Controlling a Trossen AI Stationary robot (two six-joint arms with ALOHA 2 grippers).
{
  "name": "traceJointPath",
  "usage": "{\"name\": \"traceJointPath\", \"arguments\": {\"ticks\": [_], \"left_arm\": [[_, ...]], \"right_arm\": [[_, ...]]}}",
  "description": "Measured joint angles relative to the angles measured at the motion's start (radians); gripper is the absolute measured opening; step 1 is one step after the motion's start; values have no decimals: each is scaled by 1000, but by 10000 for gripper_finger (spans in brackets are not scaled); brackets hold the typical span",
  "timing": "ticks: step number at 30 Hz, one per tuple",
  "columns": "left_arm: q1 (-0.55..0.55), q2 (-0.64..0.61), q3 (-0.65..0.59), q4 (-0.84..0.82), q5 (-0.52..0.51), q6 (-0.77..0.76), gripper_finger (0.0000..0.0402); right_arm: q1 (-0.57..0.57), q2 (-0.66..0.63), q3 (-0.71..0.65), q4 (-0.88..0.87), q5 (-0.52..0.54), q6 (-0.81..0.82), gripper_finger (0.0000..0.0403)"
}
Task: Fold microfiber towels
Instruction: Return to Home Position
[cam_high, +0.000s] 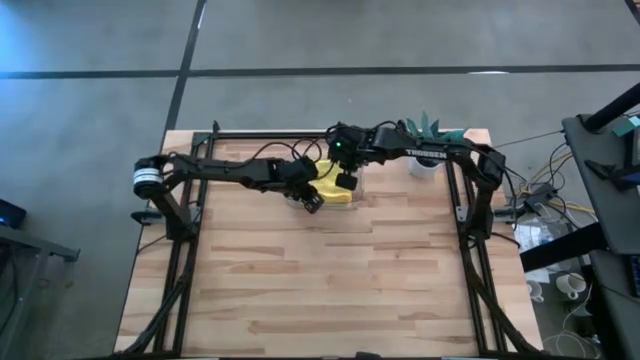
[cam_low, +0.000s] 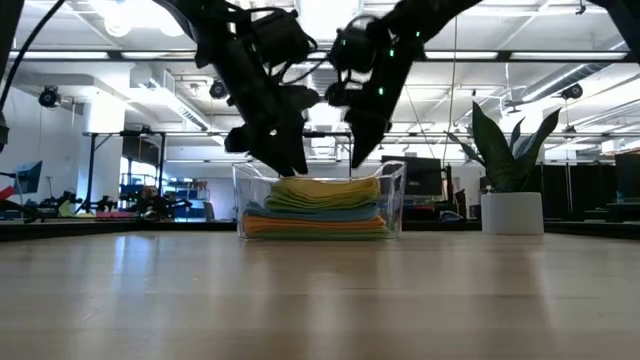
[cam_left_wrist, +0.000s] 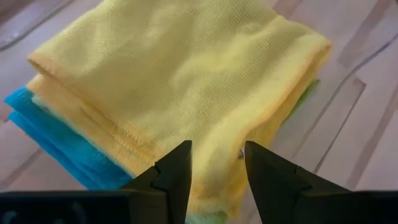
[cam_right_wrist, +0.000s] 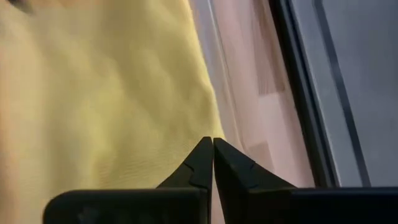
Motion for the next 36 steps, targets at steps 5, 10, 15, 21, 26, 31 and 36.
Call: {"name": "traceJointPath", "arguments": {"ticks": [5,10,15,21,26,31,36], "left_arm": [[-20,-61,0,-41,-7,14,132],[-101,-192,-31,-67,-91,20,132],[-227,-408,-176,-48,-174,48,132],[-394,-740,-455,206,-217,171,132],[-417,-948,-623,334,-216,173,132],[-417,-1061,-714,493,-211,193,132],[-417,-1106,-810,700,-211,342,132]], "right_arm": [[-9,70,-8,8,3,-8,9],[-6,115,-2,16,3,-12,9],[-2,-26,-22,38,-8,2,9],[78,-297,-279,350,-160,9,9],[198,-499,-514,614,-181,21,9],[287,-641,-618,624,-177,94,9],[358,-751,-714,690,-177,174,9]]}}
